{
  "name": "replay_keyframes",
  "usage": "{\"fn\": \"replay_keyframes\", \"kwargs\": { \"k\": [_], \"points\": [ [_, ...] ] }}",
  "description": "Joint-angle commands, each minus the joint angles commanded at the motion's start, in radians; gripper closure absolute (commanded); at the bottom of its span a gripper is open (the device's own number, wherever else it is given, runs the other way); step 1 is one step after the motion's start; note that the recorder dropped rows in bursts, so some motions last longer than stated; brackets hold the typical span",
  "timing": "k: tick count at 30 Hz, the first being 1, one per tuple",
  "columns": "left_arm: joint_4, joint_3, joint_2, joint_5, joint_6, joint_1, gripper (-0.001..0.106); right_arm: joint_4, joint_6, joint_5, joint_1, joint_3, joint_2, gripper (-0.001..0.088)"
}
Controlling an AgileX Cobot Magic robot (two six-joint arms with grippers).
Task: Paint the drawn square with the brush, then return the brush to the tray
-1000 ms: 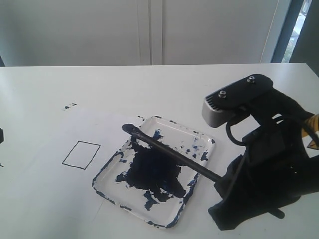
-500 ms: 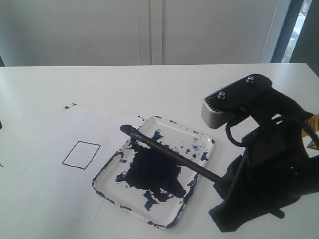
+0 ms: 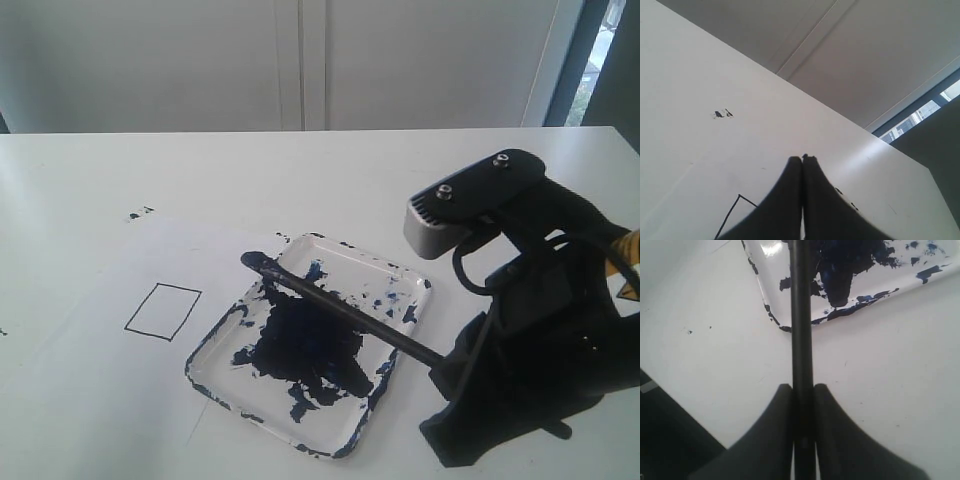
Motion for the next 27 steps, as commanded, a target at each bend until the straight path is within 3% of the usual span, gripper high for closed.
{"fn": "replay_keyframes", "kwargs": {
  "k": [9, 11, 14, 17, 24, 26, 27],
  "points": [
    [0.006, 0.025, 0.000, 0.013, 0.048, 0.000, 0.105, 0.000, 0.000, 0.000, 0.000, 0.000, 0.000, 0.0868],
    [-0.040, 0.025, 0.000, 0.039, 0.238, 0.000, 0.105, 0.000, 0.000, 0.000, 0.000, 0.000, 0.000, 0.0868],
    [-0.222, 0.025, 0.000, 0.052, 0.607, 0.000, 0.105, 0.000, 0.000, 0.009, 0.000, 0.000, 0.000, 0.0868],
    [-0.363, 0.009, 0.000, 0.062, 0.725, 0.000, 0.105, 0.000, 0.000, 0.011, 0.000, 0.000, 0.000, 0.0868],
    [-0.623, -0.072, 0.000, 0.273, 0.725, 0.000, 0.105, 0.000, 0.000, 0.011, 0.000, 0.000, 0.000, 0.0868],
    [-0.682, -0.119, 0.000, 0.432, 0.725, 0.000, 0.105, 0.000, 0.000, 0.013, 0.000, 0.000, 0.000, 0.0868],
    [-0.712, -0.157, 0.000, 0.573, 0.725, 0.000, 0.105, 0.000, 0.000, 0.015, 0.000, 0.000, 0.000, 0.0868]
  ]
}}
